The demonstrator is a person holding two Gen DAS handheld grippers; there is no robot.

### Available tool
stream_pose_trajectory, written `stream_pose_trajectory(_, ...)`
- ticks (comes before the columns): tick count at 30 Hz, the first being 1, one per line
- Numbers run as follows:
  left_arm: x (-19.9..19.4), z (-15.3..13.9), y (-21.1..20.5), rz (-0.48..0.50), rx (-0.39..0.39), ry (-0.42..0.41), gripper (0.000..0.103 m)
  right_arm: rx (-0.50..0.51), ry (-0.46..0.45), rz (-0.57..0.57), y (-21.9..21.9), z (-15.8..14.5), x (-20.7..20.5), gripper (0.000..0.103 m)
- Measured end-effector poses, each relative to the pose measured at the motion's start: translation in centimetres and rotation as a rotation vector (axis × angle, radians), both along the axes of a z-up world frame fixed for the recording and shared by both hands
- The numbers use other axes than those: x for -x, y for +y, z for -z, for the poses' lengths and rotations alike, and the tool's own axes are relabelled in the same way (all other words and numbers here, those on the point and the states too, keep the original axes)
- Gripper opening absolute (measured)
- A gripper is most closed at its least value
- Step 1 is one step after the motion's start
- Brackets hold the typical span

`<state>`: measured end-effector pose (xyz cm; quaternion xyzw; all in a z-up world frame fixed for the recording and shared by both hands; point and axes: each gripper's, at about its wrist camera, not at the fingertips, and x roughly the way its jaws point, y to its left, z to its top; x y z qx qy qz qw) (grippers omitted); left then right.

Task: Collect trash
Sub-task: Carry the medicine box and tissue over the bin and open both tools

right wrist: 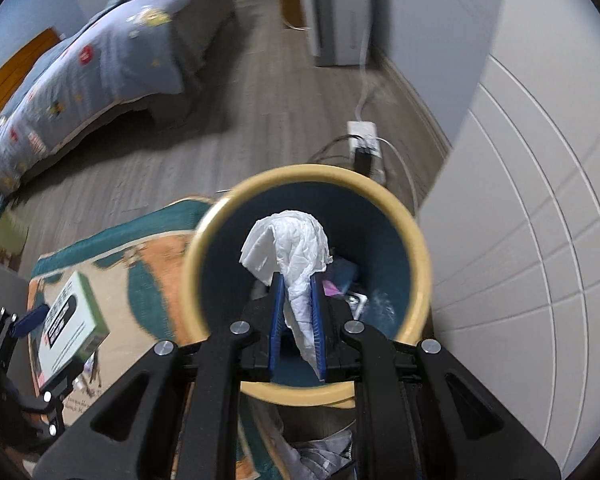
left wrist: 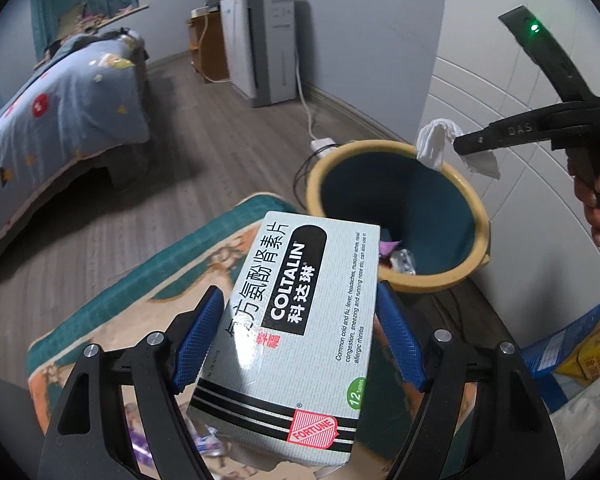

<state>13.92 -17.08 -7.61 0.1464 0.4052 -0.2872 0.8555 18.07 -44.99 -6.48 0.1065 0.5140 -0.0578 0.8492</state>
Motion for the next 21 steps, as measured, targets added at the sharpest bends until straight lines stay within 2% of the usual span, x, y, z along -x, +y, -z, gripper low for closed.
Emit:
stream_pose_trajectory(13, 1.2, 0.6, -6.4, 0.078, 0.014, 0.007, 0.077, -0.08, 0.083, 0.075, -2.7, 5.2, -0.8, 0.013)
stream_pose_trajectory(21, 1.7, 2.1, -10.7, 0.136, 0.024, 0.075, 0.077, -0.105, 0.113, 0.111, -4.0, 6.9, -1.0, 0.013)
